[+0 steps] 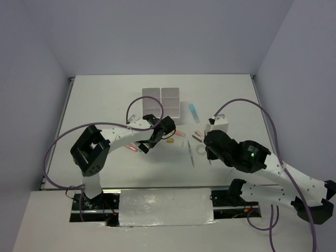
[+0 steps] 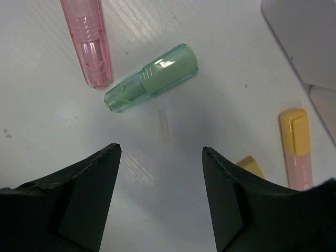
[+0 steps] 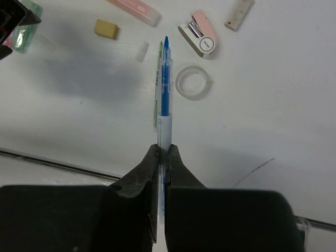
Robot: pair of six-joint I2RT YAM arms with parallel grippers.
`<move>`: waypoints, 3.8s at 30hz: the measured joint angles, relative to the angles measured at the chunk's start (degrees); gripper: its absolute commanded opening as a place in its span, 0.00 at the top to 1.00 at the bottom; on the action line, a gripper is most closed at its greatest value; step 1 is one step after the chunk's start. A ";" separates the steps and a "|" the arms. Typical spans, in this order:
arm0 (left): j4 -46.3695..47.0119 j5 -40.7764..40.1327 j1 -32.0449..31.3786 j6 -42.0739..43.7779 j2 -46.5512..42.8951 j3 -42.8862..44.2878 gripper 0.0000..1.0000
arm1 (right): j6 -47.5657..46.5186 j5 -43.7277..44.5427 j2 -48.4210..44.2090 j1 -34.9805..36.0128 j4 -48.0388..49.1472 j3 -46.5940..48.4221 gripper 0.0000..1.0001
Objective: Sort the stationery into containers
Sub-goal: Close the pen cap on the pen.
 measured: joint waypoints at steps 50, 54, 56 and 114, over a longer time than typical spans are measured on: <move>2.99 8.07 4.59 1.51 8.85 0.61 0.37 | -1.68 -2.99 1.07 0.00 4.94 -4.72 1.00; 3.43 8.15 4.74 1.46 8.81 0.55 0.44 | -1.68 -2.99 0.96 0.00 4.96 -4.72 1.00; 3.63 8.13 4.87 1.42 8.81 0.55 0.49 | -1.66 -2.99 0.96 0.00 4.96 -4.72 1.00; 88.96 25.68 -1.29 59.87 -62.71 -45.55 1.00 | -5.33 -43.80 -15.76 0.52 73.20 -36.17 1.00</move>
